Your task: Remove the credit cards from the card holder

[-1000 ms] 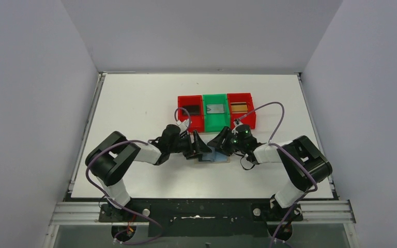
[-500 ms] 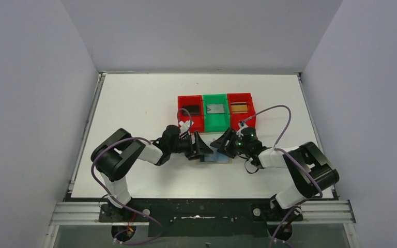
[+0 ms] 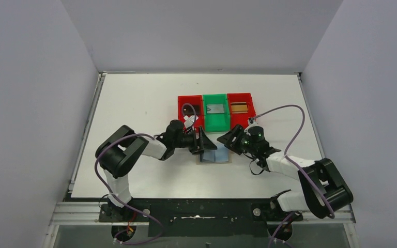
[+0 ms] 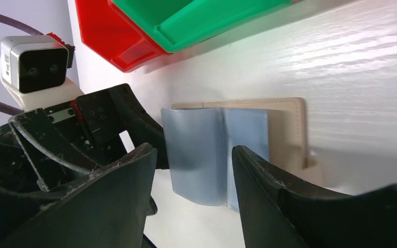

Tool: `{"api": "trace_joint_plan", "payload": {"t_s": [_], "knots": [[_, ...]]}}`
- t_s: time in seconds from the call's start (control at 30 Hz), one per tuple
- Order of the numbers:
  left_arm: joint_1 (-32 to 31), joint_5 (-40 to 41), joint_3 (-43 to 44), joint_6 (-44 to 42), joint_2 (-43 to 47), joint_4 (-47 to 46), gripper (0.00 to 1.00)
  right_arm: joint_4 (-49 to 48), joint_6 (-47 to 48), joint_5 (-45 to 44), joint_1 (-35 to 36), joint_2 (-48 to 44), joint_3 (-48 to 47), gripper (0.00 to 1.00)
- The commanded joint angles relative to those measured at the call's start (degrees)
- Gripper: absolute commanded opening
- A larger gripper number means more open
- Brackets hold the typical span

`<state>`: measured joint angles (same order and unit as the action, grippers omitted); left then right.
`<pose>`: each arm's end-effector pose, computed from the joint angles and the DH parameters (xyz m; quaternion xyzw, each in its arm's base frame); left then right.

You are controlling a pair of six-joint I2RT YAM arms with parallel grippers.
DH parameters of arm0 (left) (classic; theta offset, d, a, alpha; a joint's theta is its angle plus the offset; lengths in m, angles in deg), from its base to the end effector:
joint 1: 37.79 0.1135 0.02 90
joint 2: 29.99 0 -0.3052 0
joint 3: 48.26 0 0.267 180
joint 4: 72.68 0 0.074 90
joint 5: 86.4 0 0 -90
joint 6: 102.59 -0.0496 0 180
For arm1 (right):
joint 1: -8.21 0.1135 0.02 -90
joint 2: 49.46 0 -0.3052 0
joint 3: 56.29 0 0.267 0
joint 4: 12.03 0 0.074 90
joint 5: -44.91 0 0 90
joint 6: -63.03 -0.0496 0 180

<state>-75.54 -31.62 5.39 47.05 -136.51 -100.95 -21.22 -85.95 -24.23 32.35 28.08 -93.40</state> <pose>0.2767 -0.2504 0.1456 0.0082 0.8185 -0.5549 0.1486 0.2303 0.1226 0.1759 0.1718 0.8443 0.4381 0.2564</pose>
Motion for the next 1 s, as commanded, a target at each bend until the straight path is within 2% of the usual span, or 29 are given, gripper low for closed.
{"api": "trace_joint_plan", "payload": {"t_s": [0.0, 0.1, 0.47, 0.57, 0.63, 0.77, 0.83, 0.97], "knots": [[-0.4, -3.5, 4.4, -0.1, -3.3, -2.3, 0.64, 3.6, 1.3, -6.3, -0.8, -5.7, 1.5, 0.56], [-0.9, -4.5, 6.4, 1.2, -3.9, -4.2, 0.63, 8.0, 2.2, -10.0, -1.0, -9.0, 1.5, 0.54], [-4.2, -3.2, 15.7, -5.2, -6.4, 9.8, 0.63, 15.8, 0.9, -18.9, -2.0, -19.4, 3.9, 0.52], [-3.8, -3.3, 15.1, -3.7, -7.4, 8.6, 0.6, 17.6, 1.8, -20.0, -2.1, -20.9, 3.4, 0.52], [-3.2, -1.8, 12.9, -3.4, -4.6, 6.2, 0.6, 17.4, 3.0, -19.5, -2.1, -21.4, 3.1, 0.52], [-2.4, 7.3, 10.0, -8.9, 6.3, 13.9, 0.6, 17.9, 5.6, -17.5, -1.7, -19.8, 1.0, 0.52], [-2.0, 16.2, 7.9, -11.2, 12.3, 18.2, 0.61, 19.1, 7.5, -17.6, -0.2, -17.4, -1.2, 0.53], [0.8, 28.6, 2.3, -11.9, 23.6, 26.1, 0.64, 25.8, 12.3, -25.9, 9.9, -10.0, -10.4, 0.57]]}}
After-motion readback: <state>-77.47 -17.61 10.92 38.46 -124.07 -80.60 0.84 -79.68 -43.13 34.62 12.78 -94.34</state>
